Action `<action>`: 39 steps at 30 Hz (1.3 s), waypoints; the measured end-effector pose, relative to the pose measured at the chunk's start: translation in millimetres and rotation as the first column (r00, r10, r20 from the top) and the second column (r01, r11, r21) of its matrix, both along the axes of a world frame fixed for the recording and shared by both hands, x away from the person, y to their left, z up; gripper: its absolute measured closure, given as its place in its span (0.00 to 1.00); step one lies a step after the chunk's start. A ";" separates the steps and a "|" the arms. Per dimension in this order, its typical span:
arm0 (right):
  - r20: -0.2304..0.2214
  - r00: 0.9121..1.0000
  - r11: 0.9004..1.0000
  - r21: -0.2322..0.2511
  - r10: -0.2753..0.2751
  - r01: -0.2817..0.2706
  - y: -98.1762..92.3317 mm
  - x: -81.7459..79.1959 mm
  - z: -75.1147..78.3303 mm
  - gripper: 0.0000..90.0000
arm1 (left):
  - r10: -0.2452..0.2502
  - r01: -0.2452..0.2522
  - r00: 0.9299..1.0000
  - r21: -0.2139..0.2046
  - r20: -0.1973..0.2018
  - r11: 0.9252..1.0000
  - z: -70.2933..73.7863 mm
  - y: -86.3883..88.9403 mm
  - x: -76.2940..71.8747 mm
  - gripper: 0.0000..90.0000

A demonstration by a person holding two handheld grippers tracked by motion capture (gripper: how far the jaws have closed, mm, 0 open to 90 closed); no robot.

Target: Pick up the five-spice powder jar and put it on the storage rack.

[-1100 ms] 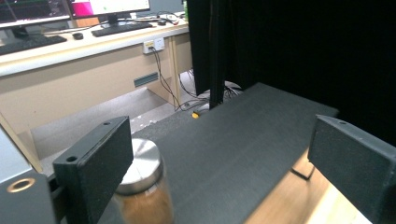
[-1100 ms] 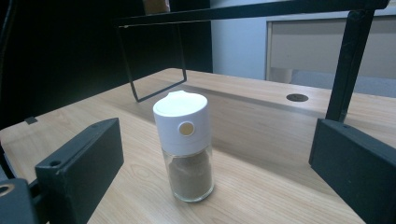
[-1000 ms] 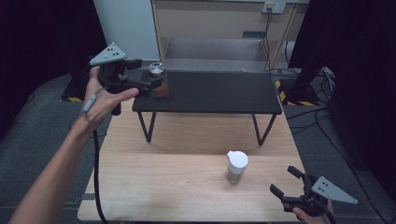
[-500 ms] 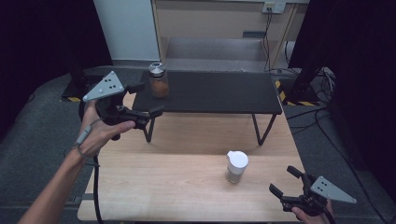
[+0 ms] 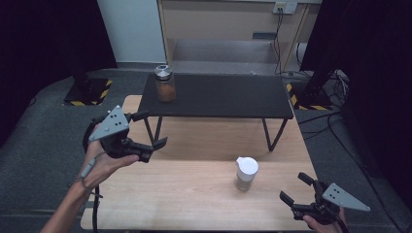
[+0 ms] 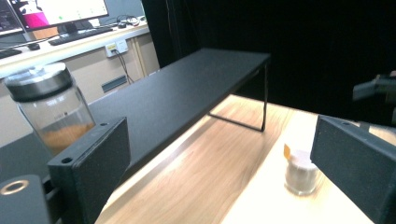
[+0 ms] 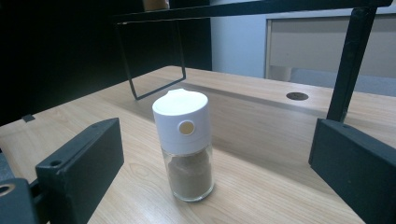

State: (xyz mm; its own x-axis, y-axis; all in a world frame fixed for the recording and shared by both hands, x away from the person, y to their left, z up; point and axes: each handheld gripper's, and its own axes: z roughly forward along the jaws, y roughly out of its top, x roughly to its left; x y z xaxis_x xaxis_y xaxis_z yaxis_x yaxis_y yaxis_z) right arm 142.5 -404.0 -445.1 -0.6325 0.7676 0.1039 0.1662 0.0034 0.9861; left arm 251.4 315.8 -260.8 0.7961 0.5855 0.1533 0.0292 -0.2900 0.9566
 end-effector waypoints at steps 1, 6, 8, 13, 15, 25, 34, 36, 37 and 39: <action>0.000 1.000 1.000 -0.001 0.000 0.000 0.1 -0.1 0.1 0.04 | -0.001 0.001 1.000 0.000 -0.001 1.000 -3.5 -0.4 -1.7 0.04; 0.000 1.000 1.000 -0.001 -0.001 0.001 0.2 -0.2 0.1 0.04 | -0.002 0.002 1.000 0.000 -0.004 1.000 -20.1 -2.7 -10.5 0.04; 0.001 1.000 1.000 -0.001 0.000 0.000 0.1 -0.1 0.0 0.04 | 0.001 -0.001 1.000 -0.006 -0.009 1.000 -27.6 -2.9 -13.6 0.04; 0.001 1.000 1.000 -0.001 0.001 -0.001 0.1 0.1 0.1 0.04 | 0.011 -0.013 0.999 -0.049 -0.037 0.999 -51.6 -0.4 -19.3 0.04; 0.002 1.000 1.000 -0.002 0.002 -0.002 0.2 0.2 0.2 0.04 | 0.020 -0.022 0.999 -0.056 -0.048 0.998 -60.7 0.9 -20.7 0.04; 0.002 1.000 1.000 -0.004 0.004 -0.004 0.2 0.3 0.5 0.04 | 0.085 -0.092 0.993 -0.079 -0.084 0.993 -101.6 5.3 -33.0 0.04; 0.004 1.000 1.000 -0.005 0.003 -0.003 0.4 0.2 0.5 0.04 | 0.151 -0.158 0.983 -0.064 -0.104 0.985 -126.6 12.3 -51.0 0.04; 0.004 1.000 1.000 -0.006 0.004 -0.004 0.6 0.3 0.6 0.04 | 0.156 -0.165 0.981 -0.070 -0.119 0.984 -131.8 14.7 -53.5 0.04; 0.004 1.000 1.000 -0.006 0.004 -0.004 0.7 0.5 0.6 0.04 | 0.161 -0.169 0.980 -0.065 -0.119 0.983 -133.1 14.8 -55.2 0.03; 0.005 1.000 1.000 -0.010 0.004 -0.004 0.9 1.1 0.7 0.04 | 0.165 -0.170 0.980 -0.044 -0.107 0.984 -133.2 13.5 -58.4 0.03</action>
